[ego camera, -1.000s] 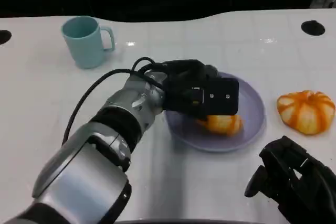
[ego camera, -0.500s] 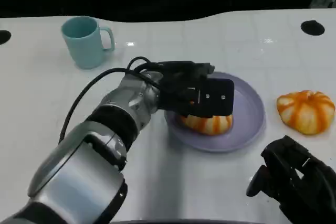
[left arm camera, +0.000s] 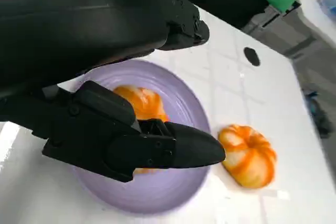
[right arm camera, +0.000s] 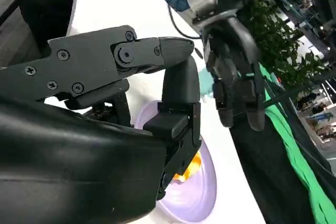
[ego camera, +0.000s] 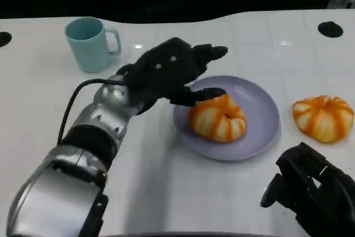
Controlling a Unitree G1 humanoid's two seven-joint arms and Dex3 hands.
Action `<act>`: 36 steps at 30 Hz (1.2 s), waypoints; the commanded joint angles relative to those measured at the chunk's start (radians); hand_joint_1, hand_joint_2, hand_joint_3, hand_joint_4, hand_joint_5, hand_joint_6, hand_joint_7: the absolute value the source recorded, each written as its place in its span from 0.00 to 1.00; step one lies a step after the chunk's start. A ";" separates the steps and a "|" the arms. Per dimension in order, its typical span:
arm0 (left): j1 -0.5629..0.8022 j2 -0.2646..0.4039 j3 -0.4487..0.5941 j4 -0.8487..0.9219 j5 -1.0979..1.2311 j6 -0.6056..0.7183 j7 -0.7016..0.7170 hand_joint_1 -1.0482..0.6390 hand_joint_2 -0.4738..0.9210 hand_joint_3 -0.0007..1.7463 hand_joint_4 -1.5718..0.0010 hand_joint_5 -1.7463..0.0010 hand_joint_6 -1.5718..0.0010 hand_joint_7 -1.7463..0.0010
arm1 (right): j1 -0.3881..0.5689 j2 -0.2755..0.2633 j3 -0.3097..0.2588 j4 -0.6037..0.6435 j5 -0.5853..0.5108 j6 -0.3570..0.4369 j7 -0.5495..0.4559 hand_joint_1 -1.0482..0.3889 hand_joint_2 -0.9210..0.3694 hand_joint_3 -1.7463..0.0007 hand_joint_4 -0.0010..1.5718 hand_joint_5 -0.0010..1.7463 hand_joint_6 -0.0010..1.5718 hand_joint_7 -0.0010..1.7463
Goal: Grasp the bread from the table and place it into the plate.
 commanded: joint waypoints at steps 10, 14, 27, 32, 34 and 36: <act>0.426 -0.089 0.296 -0.563 -0.538 0.309 -0.153 0.24 1.00 0.18 0.71 0.41 0.55 0.84 | -0.014 -0.013 -0.017 0.003 0.010 0.005 -0.006 0.37 0.00 0.89 0.40 1.00 0.35 0.88; 0.473 -0.092 0.289 -0.666 -0.561 0.392 -0.131 0.24 1.00 0.19 0.71 0.37 0.55 0.81 | -0.015 -0.013 -0.019 0.003 0.011 0.007 -0.007 0.38 0.00 0.89 0.40 1.00 0.35 0.88; 0.923 -0.168 0.340 -1.365 -0.872 0.887 0.195 0.28 1.00 0.26 0.45 0.00 0.60 0.00 | -0.014 -0.015 -0.012 -0.011 0.003 0.018 -0.022 0.37 0.00 0.88 0.39 1.00 0.35 0.86; 0.981 -0.163 0.342 -1.419 -0.901 0.927 0.241 0.28 1.00 0.27 0.44 0.00 0.58 0.00 | -0.014 -0.018 -0.014 -0.011 0.006 0.019 -0.020 0.37 0.00 0.89 0.39 1.00 0.35 0.85; 1.029 -0.159 0.355 -1.441 -0.925 0.956 0.262 0.29 1.00 0.27 0.45 0.00 0.59 0.00 | -0.014 -0.023 -0.015 -0.008 0.004 0.012 -0.010 0.37 0.00 0.88 0.40 1.00 0.35 0.86; 1.053 -0.155 0.364 -1.445 -0.943 0.972 0.277 0.30 1.00 0.25 0.46 0.00 0.60 0.00 | -0.013 -0.024 -0.014 -0.009 0.005 0.013 -0.010 0.38 0.00 0.88 0.39 1.00 0.34 0.86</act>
